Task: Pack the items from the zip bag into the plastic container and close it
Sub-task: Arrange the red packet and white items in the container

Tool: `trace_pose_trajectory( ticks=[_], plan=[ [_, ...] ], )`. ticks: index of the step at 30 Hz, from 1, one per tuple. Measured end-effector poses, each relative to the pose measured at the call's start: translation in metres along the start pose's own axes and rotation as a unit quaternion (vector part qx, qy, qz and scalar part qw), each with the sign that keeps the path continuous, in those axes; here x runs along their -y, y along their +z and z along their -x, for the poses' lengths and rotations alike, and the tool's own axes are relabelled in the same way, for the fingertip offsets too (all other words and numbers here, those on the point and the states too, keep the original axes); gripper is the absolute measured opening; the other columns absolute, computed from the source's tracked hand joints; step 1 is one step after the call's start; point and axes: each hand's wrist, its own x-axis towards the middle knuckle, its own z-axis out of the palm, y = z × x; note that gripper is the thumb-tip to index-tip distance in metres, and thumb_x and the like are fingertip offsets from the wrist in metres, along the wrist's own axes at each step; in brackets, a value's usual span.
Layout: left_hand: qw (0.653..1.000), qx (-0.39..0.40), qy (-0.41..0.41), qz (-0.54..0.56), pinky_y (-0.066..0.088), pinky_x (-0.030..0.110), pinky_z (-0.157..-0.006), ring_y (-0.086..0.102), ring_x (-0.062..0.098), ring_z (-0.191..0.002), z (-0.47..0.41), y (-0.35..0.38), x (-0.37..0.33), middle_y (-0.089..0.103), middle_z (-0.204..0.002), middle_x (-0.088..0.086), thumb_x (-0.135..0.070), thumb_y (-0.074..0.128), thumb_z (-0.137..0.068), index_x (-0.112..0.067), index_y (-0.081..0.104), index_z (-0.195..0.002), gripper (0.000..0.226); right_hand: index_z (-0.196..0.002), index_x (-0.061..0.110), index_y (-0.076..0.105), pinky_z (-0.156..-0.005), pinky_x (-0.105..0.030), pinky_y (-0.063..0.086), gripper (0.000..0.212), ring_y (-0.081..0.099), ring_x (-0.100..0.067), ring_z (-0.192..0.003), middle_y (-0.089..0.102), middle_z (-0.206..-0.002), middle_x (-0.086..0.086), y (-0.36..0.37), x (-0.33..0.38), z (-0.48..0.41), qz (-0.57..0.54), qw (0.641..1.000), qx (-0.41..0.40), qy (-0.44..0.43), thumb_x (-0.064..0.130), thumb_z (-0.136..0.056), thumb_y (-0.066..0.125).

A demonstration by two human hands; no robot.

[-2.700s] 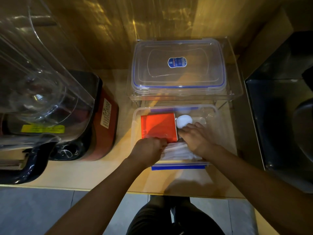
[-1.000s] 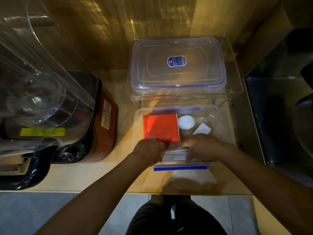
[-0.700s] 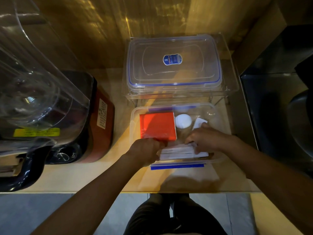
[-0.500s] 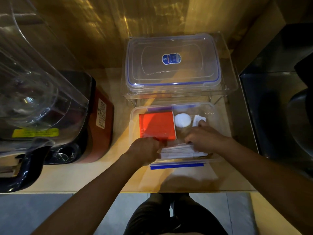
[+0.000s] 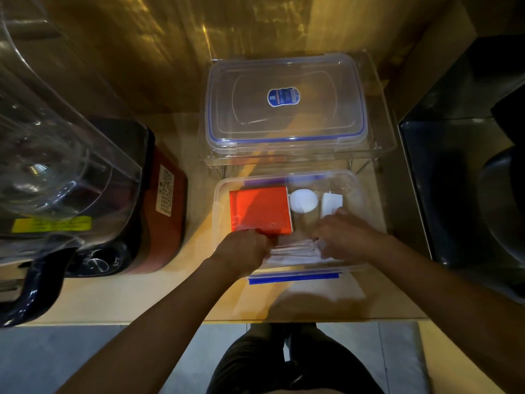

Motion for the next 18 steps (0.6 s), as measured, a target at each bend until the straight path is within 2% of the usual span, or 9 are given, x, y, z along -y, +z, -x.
trace_pose_trajectory(
  ticks=[2,4,7,12,14,18],
  plan=[
    [1.000,0.000,-0.003,-0.003,0.052,0.028,-0.090,0.065,0.020,-0.100,0.001,0.000,0.001,0.068,-0.115,0.007,-0.016,0.050,-0.093,-0.014,0.061,-0.118,0.027,-0.101,0.019,0.065,-0.099,-0.039,0.033,0.018,0.059,-0.019,-0.105,0.067,-0.111,0.000,-0.002,0.000,0.000,0.027,1.000,-0.002,0.005,0.022,-0.086,0.055],
    [1.000,-0.008,0.001,-0.005,0.051,0.027,-0.090,0.065,0.021,-0.101,0.001,-0.001,-0.001,0.068,-0.115,0.007,-0.018,0.050,-0.094,-0.014,0.062,-0.117,0.027,-0.095,0.017,0.068,-0.096,-0.036,0.036,0.018,0.060,-0.019,-0.103,0.069,-0.105,-0.001,-0.001,0.003,-0.003,0.049,0.999,-0.023,-0.006,0.017,-0.088,0.051],
    [1.000,-0.015,0.012,-0.003,0.048,0.024,-0.087,0.063,0.019,-0.103,0.000,-0.001,-0.003,0.067,-0.116,0.005,-0.021,0.048,-0.095,-0.016,0.061,-0.118,0.027,-0.095,0.017,0.067,-0.092,-0.031,0.031,0.022,0.054,-0.016,-0.110,0.067,-0.109,0.002,0.001,0.008,-0.006,0.030,0.999,-0.015,-0.007,0.015,-0.089,0.047],
    [1.000,-0.015,0.017,0.005,0.047,0.023,-0.090,0.062,0.019,-0.107,-0.004,-0.002,-0.009,0.066,-0.119,0.006,-0.022,0.047,-0.095,-0.016,0.060,-0.120,0.029,-0.090,0.015,0.067,-0.088,-0.032,0.032,0.015,0.056,-0.015,-0.106,0.068,-0.104,0.000,0.002,0.005,-0.006,-0.034,0.998,-0.048,-0.021,0.021,-0.088,0.054],
    [1.000,-0.005,0.025,0.014,0.047,0.024,-0.094,0.061,0.018,-0.109,-0.004,-0.004,-0.010,0.066,-0.121,0.005,-0.025,0.050,-0.094,-0.017,0.060,-0.122,0.030,-0.089,0.018,0.066,-0.089,-0.034,0.031,0.014,0.057,-0.015,-0.104,0.067,-0.102,0.002,0.002,0.001,-0.003,-0.046,0.998,-0.029,-0.012,0.028,-0.084,0.058],
    [0.999,0.027,0.024,0.028,0.049,0.031,-0.095,0.062,0.020,-0.108,-0.003,-0.007,-0.011,0.066,-0.119,0.005,-0.028,0.060,-0.088,-0.018,0.060,-0.121,0.035,-0.091,0.026,0.061,-0.084,-0.036,0.025,0.024,0.056,-0.014,-0.096,0.062,-0.098,0.008,0.000,0.001,0.002,-0.050,0.998,0.023,0.020,0.043,-0.073,0.063]
  ],
)
